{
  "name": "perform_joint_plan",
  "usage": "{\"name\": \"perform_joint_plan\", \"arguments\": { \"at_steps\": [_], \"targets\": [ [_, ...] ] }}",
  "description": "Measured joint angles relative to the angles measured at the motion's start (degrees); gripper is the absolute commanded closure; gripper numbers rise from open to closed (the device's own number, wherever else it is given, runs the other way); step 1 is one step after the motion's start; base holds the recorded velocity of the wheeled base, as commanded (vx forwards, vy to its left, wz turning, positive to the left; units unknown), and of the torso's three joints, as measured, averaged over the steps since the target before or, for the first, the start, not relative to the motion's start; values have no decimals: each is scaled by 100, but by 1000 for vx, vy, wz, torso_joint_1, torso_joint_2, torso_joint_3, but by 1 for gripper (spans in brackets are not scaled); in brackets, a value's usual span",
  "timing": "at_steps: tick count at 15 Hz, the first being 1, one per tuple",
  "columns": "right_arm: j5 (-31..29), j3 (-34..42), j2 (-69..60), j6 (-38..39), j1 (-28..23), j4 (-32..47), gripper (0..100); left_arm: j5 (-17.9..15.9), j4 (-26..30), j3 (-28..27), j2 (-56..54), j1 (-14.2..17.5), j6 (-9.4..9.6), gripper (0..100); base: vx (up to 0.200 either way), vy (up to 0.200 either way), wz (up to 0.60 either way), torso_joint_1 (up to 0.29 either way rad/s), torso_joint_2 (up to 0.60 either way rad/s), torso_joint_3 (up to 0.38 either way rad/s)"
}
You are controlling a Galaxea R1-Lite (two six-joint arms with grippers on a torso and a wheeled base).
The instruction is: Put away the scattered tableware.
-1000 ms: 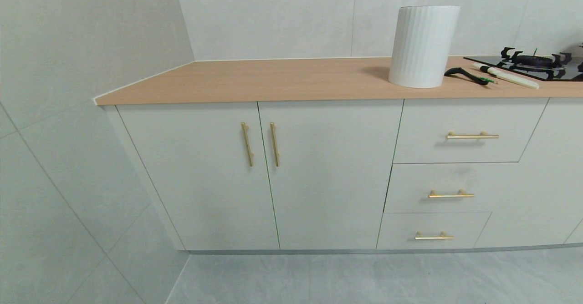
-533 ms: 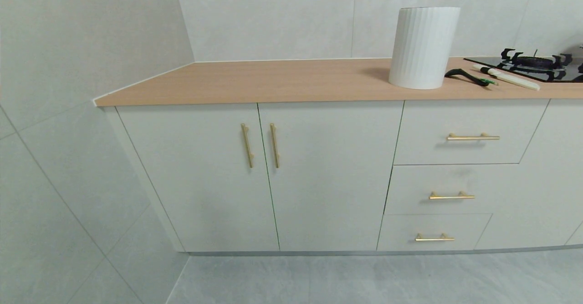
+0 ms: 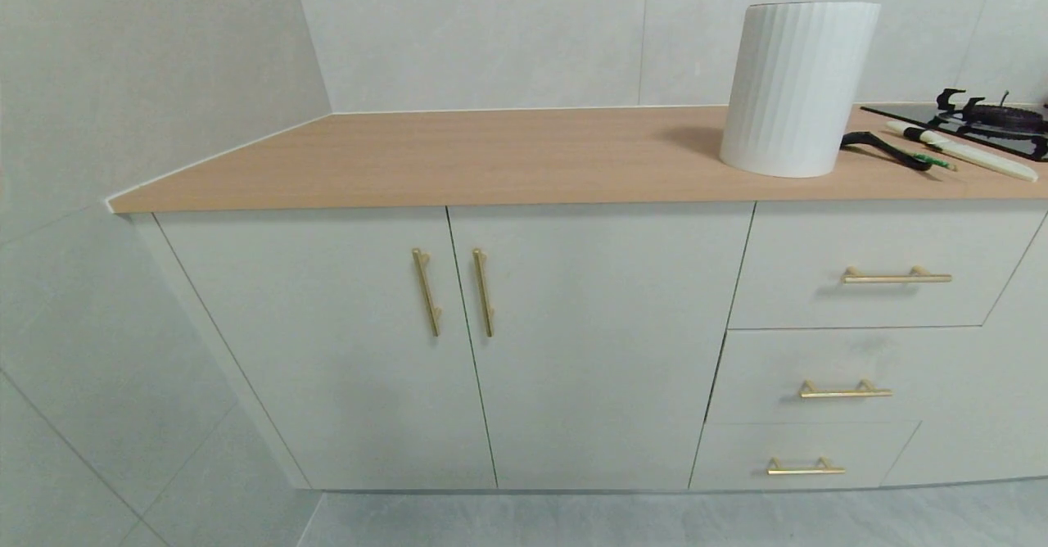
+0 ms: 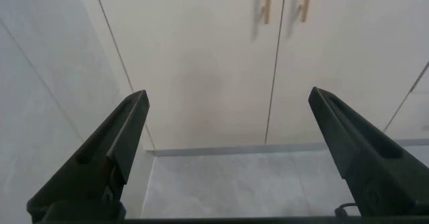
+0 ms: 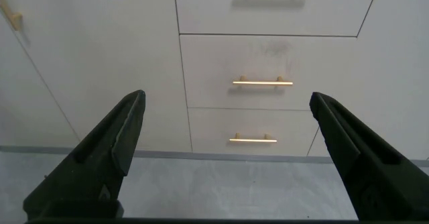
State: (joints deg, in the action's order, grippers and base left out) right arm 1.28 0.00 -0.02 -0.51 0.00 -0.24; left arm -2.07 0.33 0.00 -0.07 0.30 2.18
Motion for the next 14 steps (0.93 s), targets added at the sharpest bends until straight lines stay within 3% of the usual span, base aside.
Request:
{"name": "perform_joint_plan", "arguments": {
  "at_steps": [2,4,5,6,8,9,14],
  "targets": [
    [0,0,0,2,0,0,0,-61,2,0,0,0,63,0,0,0,0,0,0,0],
    [2,0,0,0,0,0,0,-244,5,-2,0,-10,413,0,0,0,0,0,0,0],
    [2,0,0,0,0,2,0,-257,7,-2,0,-12,428,0,0,0,0,0,0,0],
    [2,0,0,2,0,0,0,-263,7,-2,0,-15,375,0,0,0,0,0,0,0],
    [2,0,2,0,0,0,0,-255,10,-2,0,-17,6,0,0,0,0,0,0,0],
    [2,0,2,0,0,0,0,-244,10,-2,0,-17,-68,0,0,0,0,0,0,0],
    [2,0,2,2,0,0,0,-241,10,-10,0,-17,-77,0,0,0,0,0,0,0]
  ]
}}
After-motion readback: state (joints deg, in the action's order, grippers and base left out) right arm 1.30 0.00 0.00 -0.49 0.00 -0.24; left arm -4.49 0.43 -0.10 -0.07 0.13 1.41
